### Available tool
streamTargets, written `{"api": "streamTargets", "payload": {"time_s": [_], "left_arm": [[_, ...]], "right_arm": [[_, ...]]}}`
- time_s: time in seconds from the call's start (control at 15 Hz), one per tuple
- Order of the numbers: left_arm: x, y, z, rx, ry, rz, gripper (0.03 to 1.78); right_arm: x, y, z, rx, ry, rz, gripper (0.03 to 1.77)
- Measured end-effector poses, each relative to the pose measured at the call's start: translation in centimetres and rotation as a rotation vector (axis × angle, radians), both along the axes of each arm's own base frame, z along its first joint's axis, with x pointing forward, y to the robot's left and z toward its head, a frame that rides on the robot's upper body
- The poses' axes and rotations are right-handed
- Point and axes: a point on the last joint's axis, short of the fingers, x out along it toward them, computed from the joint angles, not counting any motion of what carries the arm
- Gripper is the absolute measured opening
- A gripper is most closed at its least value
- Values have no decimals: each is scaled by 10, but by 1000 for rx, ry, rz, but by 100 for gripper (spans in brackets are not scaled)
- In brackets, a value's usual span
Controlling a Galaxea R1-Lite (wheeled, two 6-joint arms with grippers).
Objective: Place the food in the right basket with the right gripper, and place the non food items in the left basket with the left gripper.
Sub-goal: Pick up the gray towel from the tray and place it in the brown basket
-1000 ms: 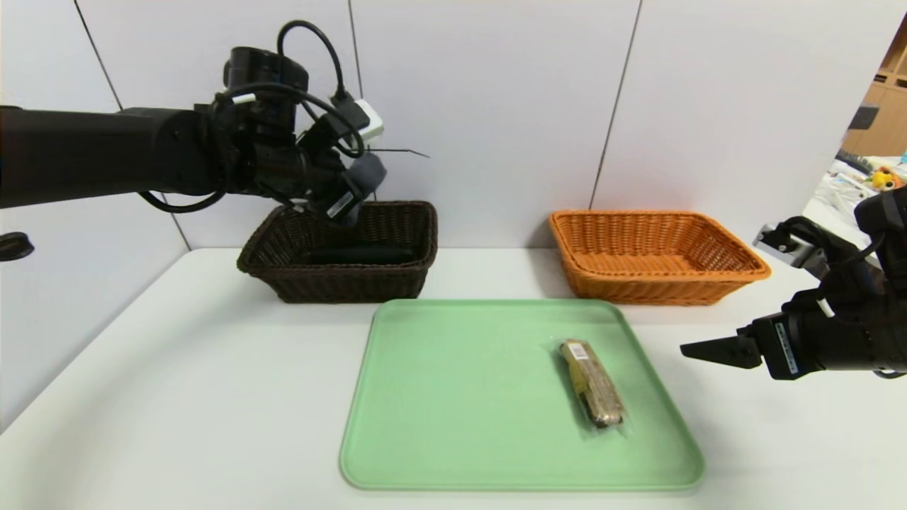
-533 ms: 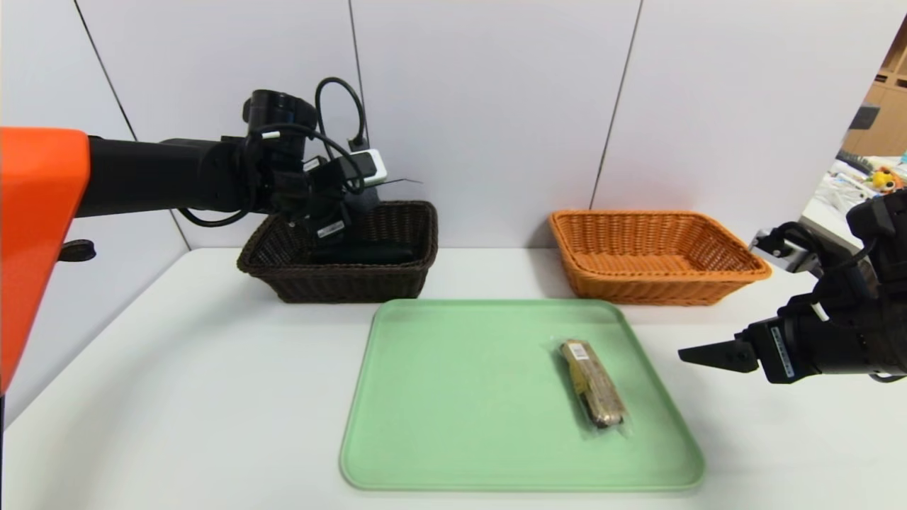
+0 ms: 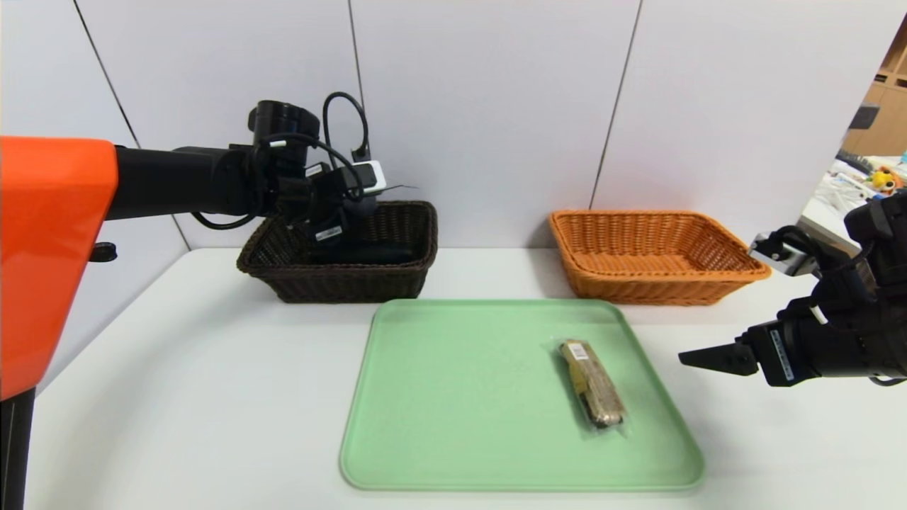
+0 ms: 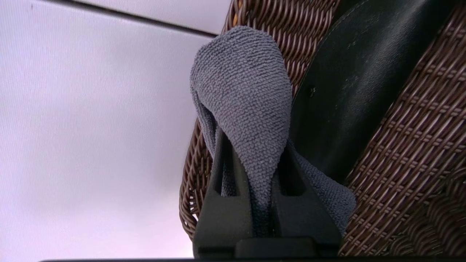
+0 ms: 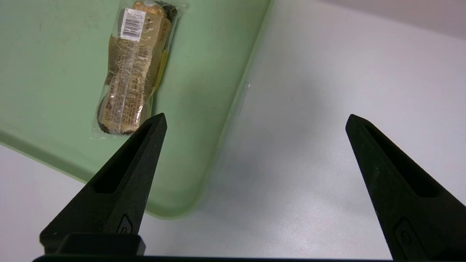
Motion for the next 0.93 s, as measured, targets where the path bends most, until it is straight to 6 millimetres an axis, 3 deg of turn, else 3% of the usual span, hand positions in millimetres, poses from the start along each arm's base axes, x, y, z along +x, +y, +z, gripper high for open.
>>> {"api": "streamTargets", "payload": {"time_s": [0.87,0.93], "left_arm": [[-7,0,5,-21,24,10,17],[-7,0,6,-22,21,10,25]], "right_arm": [[-1,0,1,1,-5,1,170],[-1,1,1,1,-5,2,170]]}}
